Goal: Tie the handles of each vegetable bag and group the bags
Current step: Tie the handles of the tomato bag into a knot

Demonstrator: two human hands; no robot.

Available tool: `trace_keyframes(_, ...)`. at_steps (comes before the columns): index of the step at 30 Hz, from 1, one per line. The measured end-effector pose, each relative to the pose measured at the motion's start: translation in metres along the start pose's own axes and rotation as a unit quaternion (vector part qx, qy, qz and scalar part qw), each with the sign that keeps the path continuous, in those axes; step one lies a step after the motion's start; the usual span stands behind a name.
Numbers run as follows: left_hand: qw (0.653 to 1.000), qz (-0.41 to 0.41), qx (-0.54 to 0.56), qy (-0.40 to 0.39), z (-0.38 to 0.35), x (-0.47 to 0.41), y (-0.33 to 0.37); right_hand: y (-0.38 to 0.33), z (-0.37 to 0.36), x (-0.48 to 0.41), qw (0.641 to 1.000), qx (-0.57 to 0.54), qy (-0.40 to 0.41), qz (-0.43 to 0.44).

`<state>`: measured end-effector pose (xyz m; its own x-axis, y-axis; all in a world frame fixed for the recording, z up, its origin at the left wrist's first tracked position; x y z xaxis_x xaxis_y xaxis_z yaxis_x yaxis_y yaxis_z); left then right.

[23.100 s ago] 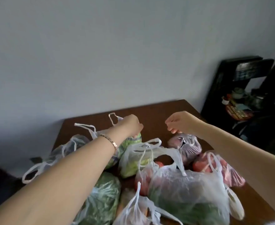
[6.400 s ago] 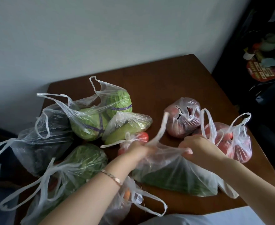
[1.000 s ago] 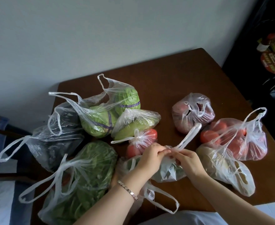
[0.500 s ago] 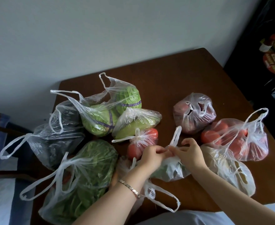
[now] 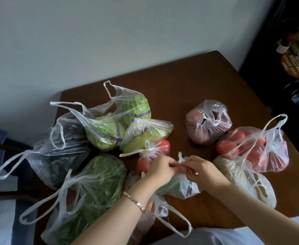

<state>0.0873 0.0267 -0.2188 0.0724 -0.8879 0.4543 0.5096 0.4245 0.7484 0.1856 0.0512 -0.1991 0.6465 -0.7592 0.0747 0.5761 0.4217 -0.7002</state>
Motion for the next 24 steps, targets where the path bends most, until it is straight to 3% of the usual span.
trace_keyframes(5,0.995,-0.062,-0.079,0.008,-0.004,0.006,0.012,0.013,-0.005,-0.002,0.996,0.019,-0.076,-0.053)
trace_keyframes(9,0.985,-0.11,-0.126,0.029,-0.005,0.013,0.019,0.019,0.009,0.005,0.991,-0.066,0.013,-0.112)
trace_keyframes(14,0.967,-0.161,-0.179,0.084,-0.003,0.02,0.029,0.026,0.016,0.013,0.955,-0.198,0.093,-0.199)
trace_keyframes(16,0.96,-0.174,-0.196,0.097,0.0,0.019,0.03,0.034,0.009,0.012,0.918,-0.31,0.072,-0.238)
trace_keyframes(19,0.953,-0.191,-0.214,0.099,0.0,0.015,0.03,0.042,-0.017,0.018,0.796,-0.518,-0.035,-0.31)
trace_keyframes(20,0.955,-0.188,-0.207,0.103,0.001,0.014,0.03,0.042,-0.021,0.018,0.787,-0.533,-0.057,-0.305)
trace_keyframes(21,0.962,-0.173,-0.183,0.107,0.003,0.013,0.029,0.043,-0.022,0.018,0.806,-0.513,-0.064,-0.289)
trace_keyframes(24,0.99,-0.093,-0.062,0.084,0.003,0.007,0.017,0.033,0.002,0.012,0.95,-0.26,0.001,-0.174)
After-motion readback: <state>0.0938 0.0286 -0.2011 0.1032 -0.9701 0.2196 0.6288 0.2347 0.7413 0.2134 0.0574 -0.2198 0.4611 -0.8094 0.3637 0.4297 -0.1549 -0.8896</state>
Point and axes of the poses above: each hand's wrist, its own x-axis away from the middle knuckle, its own z-axis out of the back of the hand, y = z × x, the point moved 9 cm from there along -x, towards the middle knuckle, and after that the axes turned 4 degrees about -z, right-handed, at the moved point
